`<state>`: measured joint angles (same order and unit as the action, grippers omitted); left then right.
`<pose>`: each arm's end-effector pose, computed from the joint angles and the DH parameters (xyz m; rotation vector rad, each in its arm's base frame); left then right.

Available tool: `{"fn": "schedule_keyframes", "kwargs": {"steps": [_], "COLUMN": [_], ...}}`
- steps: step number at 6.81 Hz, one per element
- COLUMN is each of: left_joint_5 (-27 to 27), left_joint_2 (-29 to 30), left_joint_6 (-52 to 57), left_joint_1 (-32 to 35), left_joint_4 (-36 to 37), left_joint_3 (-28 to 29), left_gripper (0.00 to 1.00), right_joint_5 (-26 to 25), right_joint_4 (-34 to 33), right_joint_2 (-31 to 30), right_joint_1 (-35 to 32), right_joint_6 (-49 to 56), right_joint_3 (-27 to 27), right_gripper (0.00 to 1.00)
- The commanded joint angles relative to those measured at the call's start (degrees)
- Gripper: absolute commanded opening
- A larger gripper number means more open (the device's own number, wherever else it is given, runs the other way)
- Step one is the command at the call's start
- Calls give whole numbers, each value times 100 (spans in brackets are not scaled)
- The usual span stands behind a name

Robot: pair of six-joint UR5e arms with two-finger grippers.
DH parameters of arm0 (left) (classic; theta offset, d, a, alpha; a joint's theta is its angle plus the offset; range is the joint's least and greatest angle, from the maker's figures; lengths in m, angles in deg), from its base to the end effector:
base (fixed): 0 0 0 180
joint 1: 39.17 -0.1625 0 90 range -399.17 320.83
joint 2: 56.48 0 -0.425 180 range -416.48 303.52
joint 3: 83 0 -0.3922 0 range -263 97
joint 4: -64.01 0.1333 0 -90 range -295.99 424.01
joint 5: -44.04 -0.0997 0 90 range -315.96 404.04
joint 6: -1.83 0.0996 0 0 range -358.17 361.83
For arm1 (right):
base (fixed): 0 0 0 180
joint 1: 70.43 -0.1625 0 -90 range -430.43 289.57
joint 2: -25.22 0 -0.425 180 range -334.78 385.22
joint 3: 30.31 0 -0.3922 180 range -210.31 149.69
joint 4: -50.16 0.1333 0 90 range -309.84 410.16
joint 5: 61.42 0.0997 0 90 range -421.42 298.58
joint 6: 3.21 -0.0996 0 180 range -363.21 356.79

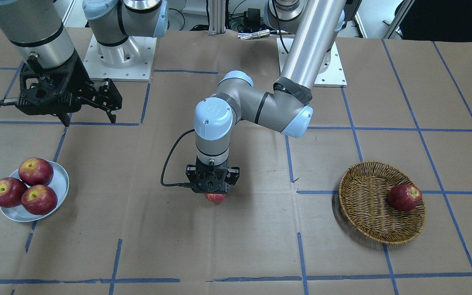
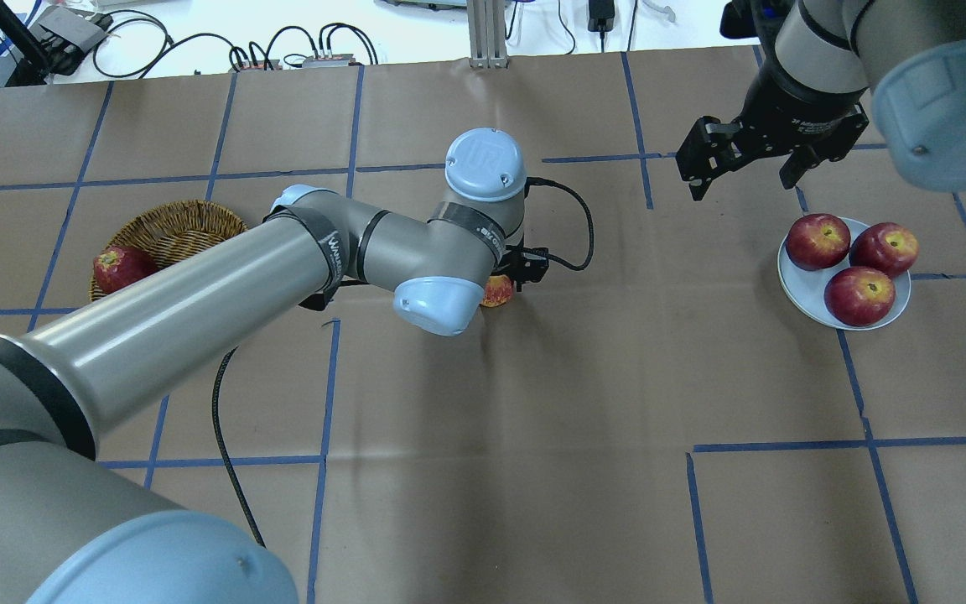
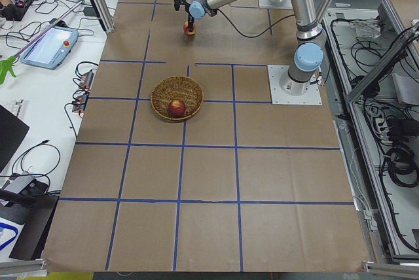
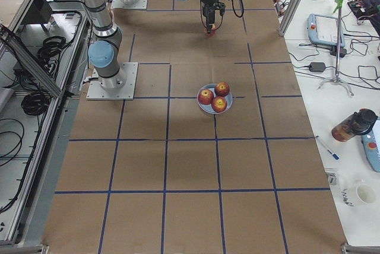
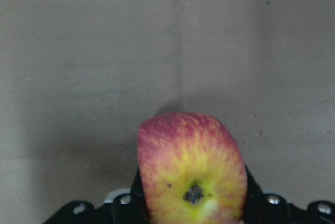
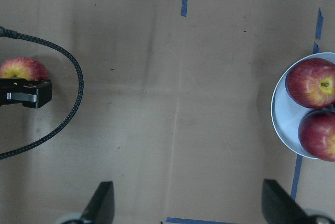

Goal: Transfer apple from basket to plate
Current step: 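Carry the apple with the left gripper toward the table center, then set the apple on the table and open the left gripper, then raise the left gripper back over the basket while the right gripper reaches to the apple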

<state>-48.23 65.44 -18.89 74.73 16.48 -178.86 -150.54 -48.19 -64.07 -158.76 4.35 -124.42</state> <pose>-0.3784 -0.5347 0.1919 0.0844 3.1317 -0.1422 0.1202 -0.5054 0.4613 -0.1615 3.1255 -0.0981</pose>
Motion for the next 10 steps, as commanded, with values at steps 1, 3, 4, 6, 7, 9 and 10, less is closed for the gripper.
{"fn": "schedule_keyframes", "kwargs": {"steps": [1, 3, 4, 6, 7, 9, 10], "left_joint_5": [-63, -72, -80, -80, -89, -63, -28], "left_joint_2": [16, -324, -744, -1640, -2132, -3152, -3444], "left_joint_6": [-10, 94, 286, 892, 1617, 2359, 2832], "left_joint_1": [36, -42, -225, -752, -1016, -1761, -2192], "left_joint_4": [-45, -394, -1067, -2474, -2810, -3838, -4138], "left_joint_3": [24, 102, 329, 647, 508, 428, 428], "left_gripper": [99, 98, 99, 99, 99, 99, 99], "right_joint_5": [0, 0, 0, 9, 0, 0, -17], "right_joint_4": [0, 0, 0, 0, 0, -235, -455], "right_joint_2": [0, 0, 0, 0, -17, -18, 130], "right_joint_1": [0, 0, 0, 0, 0, -35, -305], "right_joint_6": [0, 0, 0, 17, 0, -140, -741], "right_joint_3": [6, 6, -3, 6, 6, 23, 58], "right_gripper": [100, 100, 100, 100, 100, 100, 100]}}
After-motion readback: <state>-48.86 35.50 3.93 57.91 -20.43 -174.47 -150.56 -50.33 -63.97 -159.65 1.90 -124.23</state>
